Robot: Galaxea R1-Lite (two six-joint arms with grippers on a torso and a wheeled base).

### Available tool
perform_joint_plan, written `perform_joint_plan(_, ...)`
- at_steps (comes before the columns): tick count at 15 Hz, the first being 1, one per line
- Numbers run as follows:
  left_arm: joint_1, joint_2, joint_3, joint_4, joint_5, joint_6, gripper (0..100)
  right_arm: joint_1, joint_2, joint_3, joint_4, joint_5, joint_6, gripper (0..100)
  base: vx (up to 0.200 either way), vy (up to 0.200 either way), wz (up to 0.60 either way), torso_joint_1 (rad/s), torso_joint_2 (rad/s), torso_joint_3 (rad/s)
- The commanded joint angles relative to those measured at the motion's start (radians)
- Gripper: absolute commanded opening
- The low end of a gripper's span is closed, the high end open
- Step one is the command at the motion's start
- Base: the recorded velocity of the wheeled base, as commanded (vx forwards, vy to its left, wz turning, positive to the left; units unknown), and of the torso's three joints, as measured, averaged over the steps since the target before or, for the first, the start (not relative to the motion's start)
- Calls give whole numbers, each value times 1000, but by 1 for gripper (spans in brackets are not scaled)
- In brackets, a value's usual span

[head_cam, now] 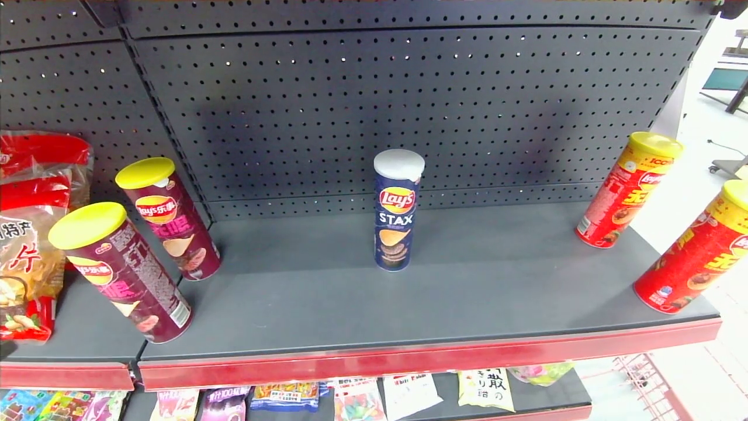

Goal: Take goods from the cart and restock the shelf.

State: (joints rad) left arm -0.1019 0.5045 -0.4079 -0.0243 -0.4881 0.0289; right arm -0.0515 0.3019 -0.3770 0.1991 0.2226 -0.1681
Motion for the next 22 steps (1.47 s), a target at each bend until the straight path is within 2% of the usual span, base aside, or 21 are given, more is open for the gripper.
perform_joint_plan(1,-173,614,-149,-209,-193,83,100,2,14,1,0,17,-1,0,0,0,0,0,0,0)
perform_joint_plan(3,-200,872,-238,-419,-199,82,100,1,19,-2,0,37,-1,0,0,0,0,0,0,0)
perform_joint_plan(5,-236,1071,-385,-500,-211,83,100,1,19,-6,0,43,19,0,0,0,0,0,0,0)
perform_joint_plan(7,-265,1206,-517,-500,-271,85,100,1,19,-17,0,41,52,0,0,0,0,0,0,0)
perform_joint_plan(10,-294,1341,-640,-505,-282,95,100,1,23,-26,0,40,64,0,0,0,0,0,0,0)
perform_joint_plan(12,-294,1410,-700,-505,-282,146,100,-1,28,-28,0,38,64,0,0,0,0,0,0,0)
perform_joint_plan(14,-292,1448,-743,-502,-282,164,100,-1,26,-31,0,35,64,0,0,0,0,0,0,0)
perform_joint_plan(22,-295,1530,-842,-500,-284,177,100,-2,26,-29,0,34,65,0,0,0,0,0,0,0)
